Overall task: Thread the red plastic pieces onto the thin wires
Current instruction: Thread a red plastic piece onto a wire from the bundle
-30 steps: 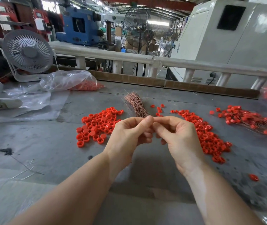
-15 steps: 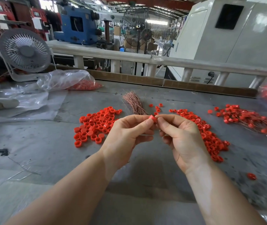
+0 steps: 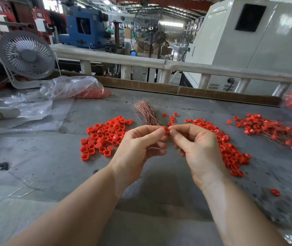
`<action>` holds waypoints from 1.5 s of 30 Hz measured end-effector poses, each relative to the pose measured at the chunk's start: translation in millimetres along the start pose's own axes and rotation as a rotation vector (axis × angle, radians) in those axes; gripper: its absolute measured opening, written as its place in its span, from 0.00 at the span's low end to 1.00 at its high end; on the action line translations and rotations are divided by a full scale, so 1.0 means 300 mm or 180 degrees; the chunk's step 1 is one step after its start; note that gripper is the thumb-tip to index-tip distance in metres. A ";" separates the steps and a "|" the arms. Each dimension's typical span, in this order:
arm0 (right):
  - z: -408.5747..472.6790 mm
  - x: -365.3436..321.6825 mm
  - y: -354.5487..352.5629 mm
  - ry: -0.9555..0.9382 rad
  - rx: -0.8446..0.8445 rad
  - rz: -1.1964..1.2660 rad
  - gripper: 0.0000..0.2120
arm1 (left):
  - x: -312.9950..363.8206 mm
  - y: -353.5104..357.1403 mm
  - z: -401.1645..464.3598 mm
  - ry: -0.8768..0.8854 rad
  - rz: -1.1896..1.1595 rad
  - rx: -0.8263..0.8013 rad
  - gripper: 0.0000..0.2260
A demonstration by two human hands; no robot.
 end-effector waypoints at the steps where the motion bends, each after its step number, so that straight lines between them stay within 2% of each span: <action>1: -0.001 -0.003 0.002 -0.0131 -0.0026 -0.0095 0.07 | 0.001 0.001 -0.001 0.0007 0.0016 0.0011 0.09; 5: -0.006 -0.011 0.009 -0.0414 -0.0129 -0.0340 0.08 | -0.002 0.001 0.001 0.0123 0.0164 0.0143 0.08; 9: 0.002 0.001 -0.003 -0.0192 0.0107 -0.0026 0.10 | -0.007 -0.003 0.004 0.0158 0.0043 0.0100 0.06; 13: 0.005 -0.004 -0.008 -0.0130 0.0187 0.0273 0.10 | -0.007 -0.002 0.002 0.0237 0.0109 -0.0051 0.10; 24: 0.004 -0.006 -0.003 -0.0174 0.0182 0.0306 0.09 | -0.004 -0.006 0.002 0.0175 0.0088 -0.0032 0.09; 28: 0.006 0.003 -0.004 -0.0217 0.0137 0.0179 0.09 | -0.005 -0.010 0.005 0.0057 0.0059 0.0060 0.06; 32: 0.006 0.009 0.000 -0.0342 0.0035 -0.0133 0.10 | -0.007 -0.007 0.004 0.0165 0.0197 0.0170 0.04; 35: 0.007 0.014 0.001 -0.0334 -0.0021 -0.0213 0.11 | -0.016 -0.010 0.009 0.0253 0.0439 0.0302 0.08; 40: 0.003 0.012 0.007 -0.0288 -0.0107 -0.0315 0.12 | -0.013 -0.014 0.016 0.0379 0.0787 0.0426 0.08; 45: 0.000 0.016 0.009 -0.0121 -0.0092 -0.0536 0.09 | -0.008 -0.025 0.021 0.0374 0.0560 0.0685 0.05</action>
Point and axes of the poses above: each hand's wrist, its own z-axis towards the middle knuckle, its own y-axis out of the palm, x = y × z, the point moved 2 cm from there along z, towards the middle knuckle, and after that the axes turned 2 degrees about z, right-handed, at the moved point
